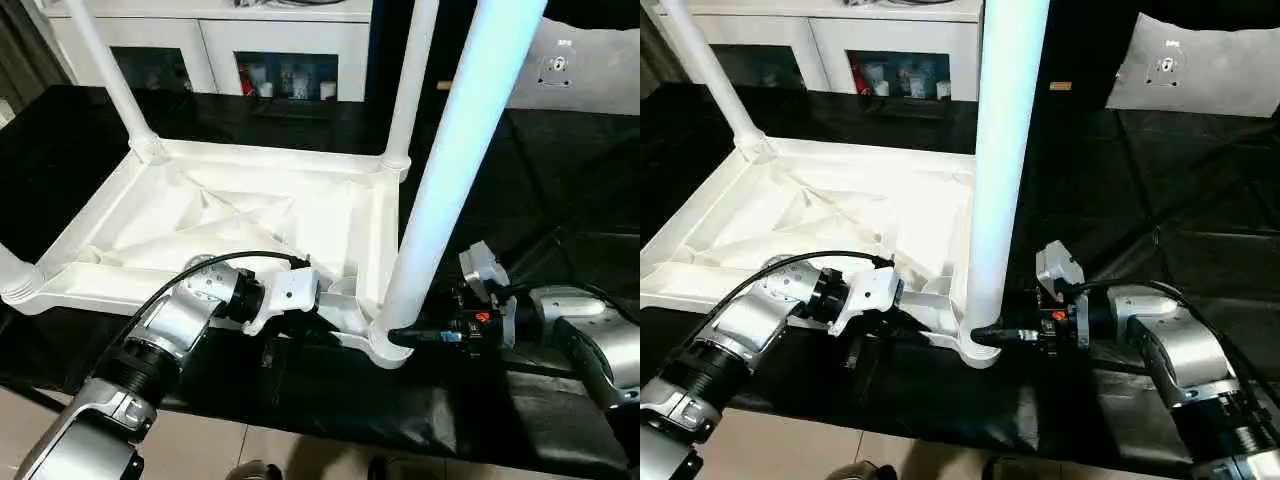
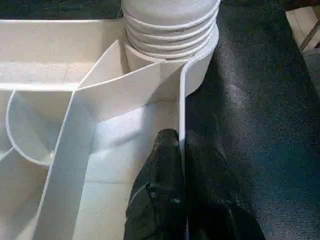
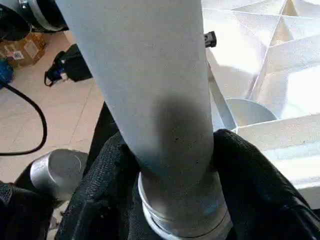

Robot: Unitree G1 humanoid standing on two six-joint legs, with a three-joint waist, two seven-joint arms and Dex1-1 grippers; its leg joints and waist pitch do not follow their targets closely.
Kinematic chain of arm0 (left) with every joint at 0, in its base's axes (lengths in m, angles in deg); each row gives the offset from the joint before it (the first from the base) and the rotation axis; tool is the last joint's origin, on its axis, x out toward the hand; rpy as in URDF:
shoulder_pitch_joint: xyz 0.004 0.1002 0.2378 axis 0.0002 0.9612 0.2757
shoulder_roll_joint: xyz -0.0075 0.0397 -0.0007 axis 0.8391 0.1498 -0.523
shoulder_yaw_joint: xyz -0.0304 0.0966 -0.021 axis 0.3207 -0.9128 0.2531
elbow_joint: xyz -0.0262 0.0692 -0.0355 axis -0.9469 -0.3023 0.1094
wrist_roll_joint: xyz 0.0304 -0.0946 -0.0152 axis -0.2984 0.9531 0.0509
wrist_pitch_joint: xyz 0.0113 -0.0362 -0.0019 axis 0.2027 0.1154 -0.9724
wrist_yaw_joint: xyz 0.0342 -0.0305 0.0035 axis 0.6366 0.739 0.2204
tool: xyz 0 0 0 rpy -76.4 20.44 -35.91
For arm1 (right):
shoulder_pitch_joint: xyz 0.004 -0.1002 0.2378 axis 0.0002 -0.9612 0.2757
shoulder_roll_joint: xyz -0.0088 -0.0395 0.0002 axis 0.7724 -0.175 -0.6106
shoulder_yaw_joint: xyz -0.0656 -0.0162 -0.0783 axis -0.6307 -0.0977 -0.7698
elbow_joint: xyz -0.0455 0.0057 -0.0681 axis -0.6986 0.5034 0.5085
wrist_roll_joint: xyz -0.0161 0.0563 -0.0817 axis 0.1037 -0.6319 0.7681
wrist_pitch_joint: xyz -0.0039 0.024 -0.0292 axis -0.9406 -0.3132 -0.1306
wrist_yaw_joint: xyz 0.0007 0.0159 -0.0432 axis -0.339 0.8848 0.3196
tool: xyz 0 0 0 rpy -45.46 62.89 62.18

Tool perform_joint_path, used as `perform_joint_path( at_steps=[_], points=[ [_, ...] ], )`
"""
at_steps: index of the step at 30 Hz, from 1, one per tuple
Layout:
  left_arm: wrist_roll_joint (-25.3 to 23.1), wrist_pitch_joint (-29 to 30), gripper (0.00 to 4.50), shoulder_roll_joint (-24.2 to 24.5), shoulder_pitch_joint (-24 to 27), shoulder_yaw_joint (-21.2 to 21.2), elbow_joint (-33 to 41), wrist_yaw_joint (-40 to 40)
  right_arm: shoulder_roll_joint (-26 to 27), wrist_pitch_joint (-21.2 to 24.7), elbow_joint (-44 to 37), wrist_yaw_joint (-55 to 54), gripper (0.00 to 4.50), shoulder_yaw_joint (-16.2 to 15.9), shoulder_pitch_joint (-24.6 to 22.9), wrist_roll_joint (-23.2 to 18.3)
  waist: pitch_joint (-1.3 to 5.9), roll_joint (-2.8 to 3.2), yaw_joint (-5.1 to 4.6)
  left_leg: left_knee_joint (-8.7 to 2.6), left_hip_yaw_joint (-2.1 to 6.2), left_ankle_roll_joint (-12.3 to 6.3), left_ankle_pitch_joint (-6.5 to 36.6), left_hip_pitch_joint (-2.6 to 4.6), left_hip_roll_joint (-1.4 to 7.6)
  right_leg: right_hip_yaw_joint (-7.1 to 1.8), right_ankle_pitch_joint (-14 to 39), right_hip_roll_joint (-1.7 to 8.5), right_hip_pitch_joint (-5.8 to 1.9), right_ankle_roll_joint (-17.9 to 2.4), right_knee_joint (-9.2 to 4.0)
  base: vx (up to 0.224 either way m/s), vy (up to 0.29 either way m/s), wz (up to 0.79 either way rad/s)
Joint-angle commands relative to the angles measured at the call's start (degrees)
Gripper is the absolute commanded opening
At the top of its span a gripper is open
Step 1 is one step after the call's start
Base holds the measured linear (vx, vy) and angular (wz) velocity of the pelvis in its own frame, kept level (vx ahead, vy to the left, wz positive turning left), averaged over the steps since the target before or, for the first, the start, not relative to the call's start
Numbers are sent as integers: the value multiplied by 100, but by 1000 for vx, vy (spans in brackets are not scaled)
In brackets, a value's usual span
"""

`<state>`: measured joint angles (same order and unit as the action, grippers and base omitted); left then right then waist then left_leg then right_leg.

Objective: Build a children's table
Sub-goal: Rotate leg to tighten

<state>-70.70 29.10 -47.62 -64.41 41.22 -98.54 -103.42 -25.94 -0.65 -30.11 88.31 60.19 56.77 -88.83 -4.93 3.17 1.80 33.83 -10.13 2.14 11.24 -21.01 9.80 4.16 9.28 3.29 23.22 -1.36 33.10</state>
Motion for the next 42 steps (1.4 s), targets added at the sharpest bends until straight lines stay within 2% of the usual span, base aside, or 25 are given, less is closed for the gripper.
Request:
perform_joint_path(
  at_steps=[1,6,9,10,12,13,15,16,17,18,19,21,22,23,25,26,27,30,31,33,34,37,38,39,42],
  points=[
    [41,88,0,38,72,-110,35,-126,-36,86,2,219,208,-156,-7,-33,330,-177,12,-365,98,-675,889,21,321,-287,2337,506,-289,-992,-471,0,0,0],
    [41,762,0,34,53,104,66,282,155,306,-402,-48,206,-228,-286,-161,329,-179,16,-378,107,-673,817,26,336,-298,2235,503,-282,-1006,-456,0,0,0],
    [9,1087,0,-63,-24,273,78,687,619,259,-566,-1018,206,-280,-449,230,291,-192,-29,-406,115,-563,978,9,308,-284,2632,508,-264,-899,-503,0,0,0],
    [8,1173,0,-97,-42,314,90,789,796,357,-585,-1368,205,-259,-467,302,274,-183,-63,-414,131,-451,1173,10,278,-263,3081,520,-265,-751,-556,0,0,0],
    [22,1459,0,-249,-76,422,152,1110,1327,675,-605,-2276,204,-139,-474,372,242,-189,-158,-436,160,-285,1359,30,272,-255,3480,503,-222,-607,-594,0,0,0],
    [21,1657,0,-392,-99,485,189,1365,1665,830,-597,-2792,202,-57,-456,403,231,-189,-238,-436,193,-203,1574,20,251,-213,3806,512,-227,-483,-638,0,0,0],
    [10,1760,0,-471,-114,511,210,1512,1837,914,-596,-3054,200,-19,-446,427,209,-189,-359,-435,242,-107,1903,24,245,-170,4157,527,-209,-289,-692,0,0,0],
    [9,1770,0,-483,-118,513,208,1532,1857,913,-591,-3083,200,-19,-442,438,208,-176,-376,-440,246,-114,1985,51,251,-162,4160,527,-192,-286,-705,0,0,0],
    [-51,1941,0,-756,-210,578,125,1998,2286,897,-424,-3755,200,17,-348,671,221,-161,-413,-447,245,-132,2042,78,270,-176,3980,527,-177,-348,-709,0,0,0],
    [-51,1941,0,-756,-210,578,125,1998,2286,897,-424,-3755,200,17,-348,671,210,-158,-441,-453,242,-136,2057,76,275,-177,3877,524,-169,-402,-708,0,0,0],
    [-89,2017,0,-935,-283,629,37,2305,2606,849,-244,-4286,200,87,-260,834,200,-164,-483,-463,255,-119,2174,71,260,-148,3877,517,-172,-422,-713,0,0,0],
    [-217,2047,0,-1286,-488,729,-224,2973,3250,790,163,-5372,200,310,-45,1061,187,-148,-573,-446,278,-37,2434,120,230,-99,4117,524,-125,-345,-761,0,0,0],
    [-228,2028,0,-1375,-555,768,-307,3134,3411,764,288,-5608,200,398,29,1052,192,-153,-590,-446,283,-35,2474,123,226,-81,4134,534,-142,-311,-783,0,0,0],
    [-228,2028,0,-1375,-555,768,-307,3134,3411,764,288,-5608,200,398,29,1052,204,-126,-616,-462,295,-68,2485,113,241,-60,3968,548,-180,-310,-781,0,0,0],
    [-229,2019,0,-1430,-596,794,-356,3231,3513,746,365,-5752,200,455,74,1042,218,-126,-634,-509,296,-163,2386,48,280,-51,3476,566,-229,-405,-747,0,0,0],
    [-255,1997,0,-1486,-627,819,-380,3343,3624,709,392,-5831,235,531,112,995,222,-116,-624,-513,291,-171,2392,63,285,-61,3398,571,-214,-445,-741,0,0,0],
    [-262,1993,0,-1488,-628,816,-382,3348,3629,698,393,-5834,255,537,114,994,222,-131,-621,-499,265,-207,2383,87,272,-86,3342,577,-183,-511,-744,0,0,0],
    [-359,1944,0,-1493,-614,760,-370,3374,3638,510,348,-5799,281,628,100,966,250,-113,-595,-508,249,-295,2093,34,300,-139,2909,601,-227,-686,-685,0,0,0],
    [-400,1891,0,-1461,-586,720,-346,3316,3555,415,302,-5715,291,642,56,1017,248,-77,-588,-513,251,-300,2061,27,304,-140,2817,598,-235,-728,-666,0,0,0],
    [-457,1775,0,-1363,-536,651,-339,3175,3371,313,208,-5512,313,679,-55,1078,258,-102,-574,-509,227,-328,1975,26,305,-153,2628,597,-242,-815,-653,0,0,0],
    [-457,1775,0,-1363,-536,651,-339,3175,3371,313,208,-5512,320,679,-55,1078,263,-86,-556,-502,215,-367,1920,24,307,-159,2520,593,-258,-848,-649,0,0,0],
    [-479,1512,0,-1014,-350,515,-279,2688,2617,339,-255,-4525,347,940,-379,723,302,-103,-482,-477,178,-524,1564,11,322,-198,2054,593,-293,-998,-583,0,0,0],
    [-479,1512,0,-1014,-350,515,-279,2688,2617,339,-255,-4525,347,940,-379,723,308,-121,-460,-475,183,-559,1488,-4,319,-190,1996,595,-316,-1021,-576,0,0,0],
    [-449,1485,0,-948,-309,499,-256,2584,2437,346,-330,-4308,360,986,-417,620,321,-120,-444,-462,174,-644,1391,-22,322,-187,1989,597,-327,-1062,-557,0,0,0],
    [-376,1389,0,-822,-242,463,-209,2325,2135,237,-348,-3963,382,1028,-394,582,342,-159,-389,-416,153,-717,1100,-57,277,-178,2149,608,-348,-1004,-568,0,0,0]
  ],
)
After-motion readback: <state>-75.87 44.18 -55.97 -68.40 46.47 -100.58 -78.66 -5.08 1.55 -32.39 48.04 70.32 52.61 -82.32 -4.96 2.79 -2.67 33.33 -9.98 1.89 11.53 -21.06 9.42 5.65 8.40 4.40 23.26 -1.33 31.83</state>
